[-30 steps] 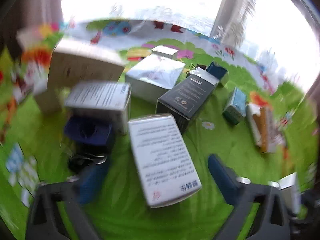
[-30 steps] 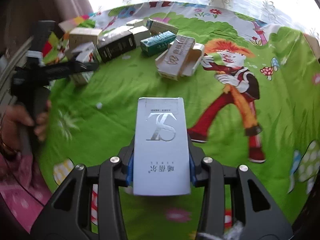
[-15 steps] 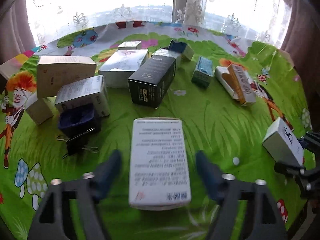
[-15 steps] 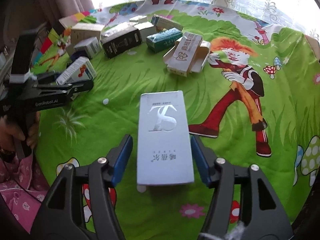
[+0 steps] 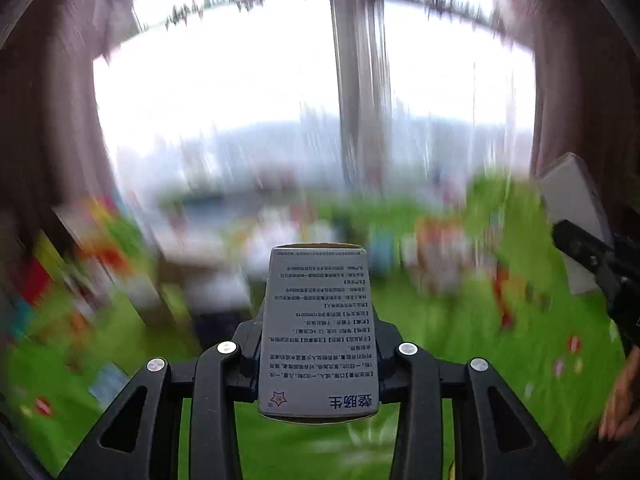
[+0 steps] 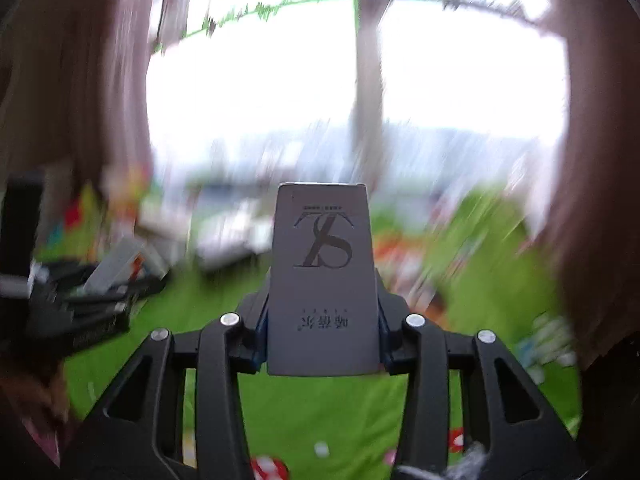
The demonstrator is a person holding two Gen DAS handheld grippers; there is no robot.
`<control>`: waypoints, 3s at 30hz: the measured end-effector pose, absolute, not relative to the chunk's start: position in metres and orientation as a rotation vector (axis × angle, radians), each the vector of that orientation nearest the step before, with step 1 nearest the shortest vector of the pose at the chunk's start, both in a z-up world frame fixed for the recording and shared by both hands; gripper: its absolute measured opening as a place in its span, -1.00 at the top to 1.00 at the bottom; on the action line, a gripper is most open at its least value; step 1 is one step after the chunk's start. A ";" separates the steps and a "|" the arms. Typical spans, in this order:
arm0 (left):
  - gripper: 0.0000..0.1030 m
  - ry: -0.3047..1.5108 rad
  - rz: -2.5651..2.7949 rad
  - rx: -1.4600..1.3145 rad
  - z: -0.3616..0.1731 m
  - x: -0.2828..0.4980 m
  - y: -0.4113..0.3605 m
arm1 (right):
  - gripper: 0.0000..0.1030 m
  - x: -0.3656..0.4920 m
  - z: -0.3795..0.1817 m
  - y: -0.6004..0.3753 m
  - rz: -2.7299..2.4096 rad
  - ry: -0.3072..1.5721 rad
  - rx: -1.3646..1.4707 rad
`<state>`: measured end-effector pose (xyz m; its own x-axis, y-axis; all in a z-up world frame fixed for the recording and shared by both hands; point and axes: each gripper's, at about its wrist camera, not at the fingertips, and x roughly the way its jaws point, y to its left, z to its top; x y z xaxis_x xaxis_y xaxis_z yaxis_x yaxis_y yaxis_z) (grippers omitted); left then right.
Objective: Organize rigid objects
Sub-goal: 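Lift both held boxes and carry them over the purple-rimmed storage bin, then open both tools to drop the boxes into the storage bin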
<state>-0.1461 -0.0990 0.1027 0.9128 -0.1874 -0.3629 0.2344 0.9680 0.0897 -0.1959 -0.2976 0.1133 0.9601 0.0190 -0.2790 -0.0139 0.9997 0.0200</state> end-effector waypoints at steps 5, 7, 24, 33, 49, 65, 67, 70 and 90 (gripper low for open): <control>0.22 0.024 -0.182 0.109 0.162 -0.202 -0.095 | 0.12 -0.249 0.158 -0.277 -0.082 -0.029 -0.044; 0.22 0.009 -0.189 0.079 0.171 -0.207 -0.091 | 0.12 -0.251 0.164 -0.274 -0.073 -0.046 -0.047; 0.22 0.194 -0.168 0.044 0.167 -0.241 -0.030 | 0.12 -0.251 0.172 -0.203 0.232 0.069 -0.090; 0.22 0.260 0.066 0.009 0.154 -0.267 0.062 | 0.12 -0.255 0.167 -0.096 0.570 0.125 -0.190; 0.22 0.450 0.381 -0.114 0.117 -0.333 0.186 | 0.12 -0.246 0.141 0.080 1.025 0.323 -0.372; 0.22 0.770 0.527 -0.396 0.038 -0.356 0.277 | 0.12 -0.276 0.065 0.174 1.171 0.647 -0.608; 0.22 0.835 0.538 -0.440 0.027 -0.358 0.283 | 0.12 -0.274 0.053 0.181 1.177 0.705 -0.631; 0.20 0.899 0.567 -0.477 0.017 -0.360 0.289 | 0.12 -0.276 0.034 0.190 1.184 0.778 -0.652; -0.67 0.970 0.286 -0.288 0.047 -0.268 0.177 | -0.60 -0.174 0.053 -0.034 0.714 0.816 -0.225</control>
<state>-0.2684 0.1766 0.0472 0.5338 0.1083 -0.8387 -0.3632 0.9250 -0.1117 -0.1736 -0.0344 0.0530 0.4701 0.4941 -0.7313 -0.6595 0.7474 0.0809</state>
